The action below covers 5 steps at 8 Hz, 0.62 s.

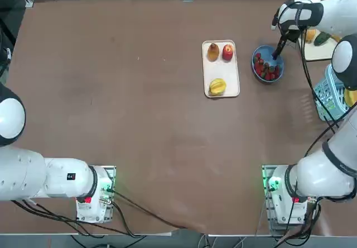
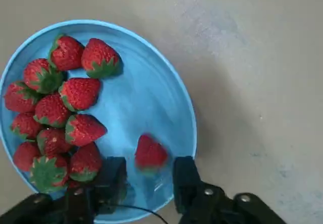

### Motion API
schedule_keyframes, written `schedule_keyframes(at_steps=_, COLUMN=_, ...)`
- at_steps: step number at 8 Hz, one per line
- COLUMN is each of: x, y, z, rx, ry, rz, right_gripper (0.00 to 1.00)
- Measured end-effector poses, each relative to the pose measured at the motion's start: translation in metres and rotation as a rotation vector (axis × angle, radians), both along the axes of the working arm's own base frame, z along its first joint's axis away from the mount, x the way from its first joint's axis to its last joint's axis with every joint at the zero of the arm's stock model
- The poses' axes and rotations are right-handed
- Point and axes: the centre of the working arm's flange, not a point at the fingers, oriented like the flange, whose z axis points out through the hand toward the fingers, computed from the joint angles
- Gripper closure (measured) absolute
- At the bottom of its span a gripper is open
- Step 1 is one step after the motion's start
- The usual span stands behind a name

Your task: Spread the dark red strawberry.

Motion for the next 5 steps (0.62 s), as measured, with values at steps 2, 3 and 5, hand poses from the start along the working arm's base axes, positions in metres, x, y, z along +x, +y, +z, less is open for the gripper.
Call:
schedule_keyframes(at_steps=2, x=0.001, y=0.001, z=0.006, rx=0.002, ry=0.016, rz=0.001, right_gripper=0.01)
schedule_keyframes(at_steps=3, x=0.001, y=0.003, z=0.016, rx=0.005, ry=0.021, rz=0.007, right_gripper=0.0)
schedule_keyframes(at_steps=5, x=-0.002, y=0.017, z=0.044, rx=0.021, ry=0.021, rz=0.085, right_gripper=0.0)
